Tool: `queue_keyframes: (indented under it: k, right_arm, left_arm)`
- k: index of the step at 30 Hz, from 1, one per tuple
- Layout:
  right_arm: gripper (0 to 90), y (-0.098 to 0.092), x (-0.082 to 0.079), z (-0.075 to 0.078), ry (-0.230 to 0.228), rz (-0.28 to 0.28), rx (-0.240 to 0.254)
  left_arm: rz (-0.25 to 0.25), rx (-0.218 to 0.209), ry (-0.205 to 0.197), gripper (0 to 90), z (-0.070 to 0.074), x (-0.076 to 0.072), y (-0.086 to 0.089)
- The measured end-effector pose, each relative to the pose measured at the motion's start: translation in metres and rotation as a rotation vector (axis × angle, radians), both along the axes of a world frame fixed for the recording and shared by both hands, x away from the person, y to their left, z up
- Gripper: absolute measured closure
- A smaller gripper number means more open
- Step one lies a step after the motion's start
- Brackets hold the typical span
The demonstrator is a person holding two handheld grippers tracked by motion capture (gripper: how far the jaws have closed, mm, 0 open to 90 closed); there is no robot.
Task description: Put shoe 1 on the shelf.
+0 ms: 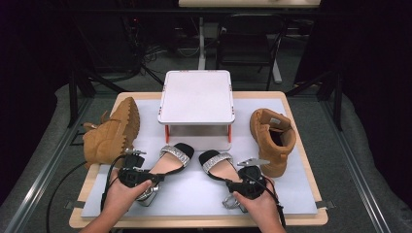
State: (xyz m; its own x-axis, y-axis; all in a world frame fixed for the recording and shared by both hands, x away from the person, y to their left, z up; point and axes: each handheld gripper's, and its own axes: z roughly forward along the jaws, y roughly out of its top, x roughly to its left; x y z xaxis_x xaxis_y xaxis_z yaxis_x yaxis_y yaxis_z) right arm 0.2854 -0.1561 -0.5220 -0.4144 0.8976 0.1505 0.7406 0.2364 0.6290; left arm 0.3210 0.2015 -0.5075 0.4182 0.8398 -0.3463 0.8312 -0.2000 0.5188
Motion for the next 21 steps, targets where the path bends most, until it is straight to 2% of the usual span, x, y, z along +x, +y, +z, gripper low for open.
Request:
queue_keyframes:
  k: [12, 18, 21]
  right_arm:
    - [42.6, 0.005, 0.015, 0.013, 0.014, -0.047, 0.009]
    - [42.6, 0.01, 0.031, 0.015, 0.016, -0.101, 0.012]
    - [42.6, 0.015, 0.039, 0.013, 0.012, -0.127, -0.005]
  left_arm:
    - [0.041, 0.012, -0.003, 44.3, 0.007, 0.014, -0.004]
    - [0.085, 0.008, -0.004, 44.4, 0.003, 0.026, -0.013]
    - [0.1, 0.012, -0.003, 44.5, 0.001, 0.032, -0.019]
